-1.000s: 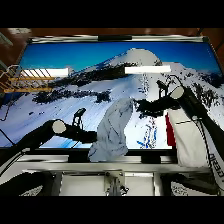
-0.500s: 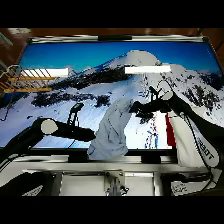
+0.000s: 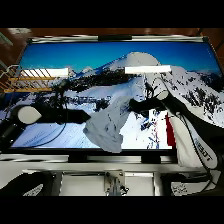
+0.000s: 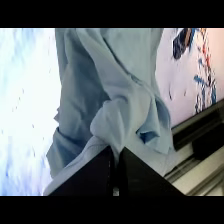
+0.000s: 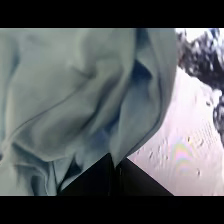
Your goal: Fold the shirts.
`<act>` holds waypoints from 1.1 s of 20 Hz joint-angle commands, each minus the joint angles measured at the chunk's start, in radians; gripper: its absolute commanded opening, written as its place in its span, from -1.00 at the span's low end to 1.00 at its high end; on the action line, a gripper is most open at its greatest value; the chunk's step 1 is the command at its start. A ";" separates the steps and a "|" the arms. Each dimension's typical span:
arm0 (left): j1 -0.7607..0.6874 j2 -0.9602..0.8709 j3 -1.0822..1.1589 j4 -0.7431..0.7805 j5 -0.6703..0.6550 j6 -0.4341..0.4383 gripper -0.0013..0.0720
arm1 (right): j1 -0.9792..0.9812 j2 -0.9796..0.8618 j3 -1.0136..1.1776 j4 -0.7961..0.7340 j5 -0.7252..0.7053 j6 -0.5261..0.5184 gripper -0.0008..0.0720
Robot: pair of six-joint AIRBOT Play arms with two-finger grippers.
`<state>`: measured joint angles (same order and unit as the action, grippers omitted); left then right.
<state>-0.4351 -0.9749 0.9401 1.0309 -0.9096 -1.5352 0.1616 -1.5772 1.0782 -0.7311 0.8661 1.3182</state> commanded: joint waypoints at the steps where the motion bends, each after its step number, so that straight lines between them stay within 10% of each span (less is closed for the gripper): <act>1: 0.063 0.003 0.247 0.135 -0.040 0.009 -0.86 | -0.054 0.131 0.090 0.004 0.031 -0.173 -0.80; 8: 0.137 0.015 0.932 0.185 -0.105 0.047 -0.86 | -0.082 0.568 0.457 -0.028 0.026 -0.245 -0.80; 13: 0.137 0.108 1.036 0.210 -0.125 0.047 -0.86 | -0.084 0.771 0.498 -0.071 0.020 -0.206 -0.80; 22: 0.137 0.159 0.900 0.662 -0.777 -0.076 -0.86 | -0.084 0.830 0.497 -0.328 0.158 -0.057 -0.80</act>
<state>-0.2989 -0.8257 1.9079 1.5097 -1.4639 -1.5623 0.0784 -0.7383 1.5734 -0.9504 0.9234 1.2030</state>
